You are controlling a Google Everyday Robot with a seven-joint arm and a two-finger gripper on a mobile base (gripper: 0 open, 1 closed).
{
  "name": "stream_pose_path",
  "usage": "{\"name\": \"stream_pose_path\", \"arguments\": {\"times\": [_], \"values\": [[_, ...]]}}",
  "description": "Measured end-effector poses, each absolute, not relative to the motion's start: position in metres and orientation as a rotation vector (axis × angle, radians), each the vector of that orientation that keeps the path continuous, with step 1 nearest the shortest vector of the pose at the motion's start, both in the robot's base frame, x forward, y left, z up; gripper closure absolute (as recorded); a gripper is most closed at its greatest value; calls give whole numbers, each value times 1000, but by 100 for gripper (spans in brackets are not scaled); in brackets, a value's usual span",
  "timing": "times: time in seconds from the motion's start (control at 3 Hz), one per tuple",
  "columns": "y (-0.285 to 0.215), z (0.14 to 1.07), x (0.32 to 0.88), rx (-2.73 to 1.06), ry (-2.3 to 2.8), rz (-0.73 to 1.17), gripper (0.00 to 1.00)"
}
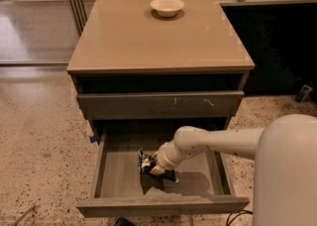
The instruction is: Place blue chip bag into middle drawer
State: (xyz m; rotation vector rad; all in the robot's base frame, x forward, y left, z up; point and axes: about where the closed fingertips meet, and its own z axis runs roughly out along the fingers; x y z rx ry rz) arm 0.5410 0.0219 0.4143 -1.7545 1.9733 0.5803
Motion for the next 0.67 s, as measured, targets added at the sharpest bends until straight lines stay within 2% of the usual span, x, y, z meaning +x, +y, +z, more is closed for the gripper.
{"name": "stream_pose_path", "arguments": {"times": [0.33, 0.67], "values": [[22, 414, 541, -1755, 1973, 580, 50], [22, 414, 541, -1755, 1973, 580, 27]]}}
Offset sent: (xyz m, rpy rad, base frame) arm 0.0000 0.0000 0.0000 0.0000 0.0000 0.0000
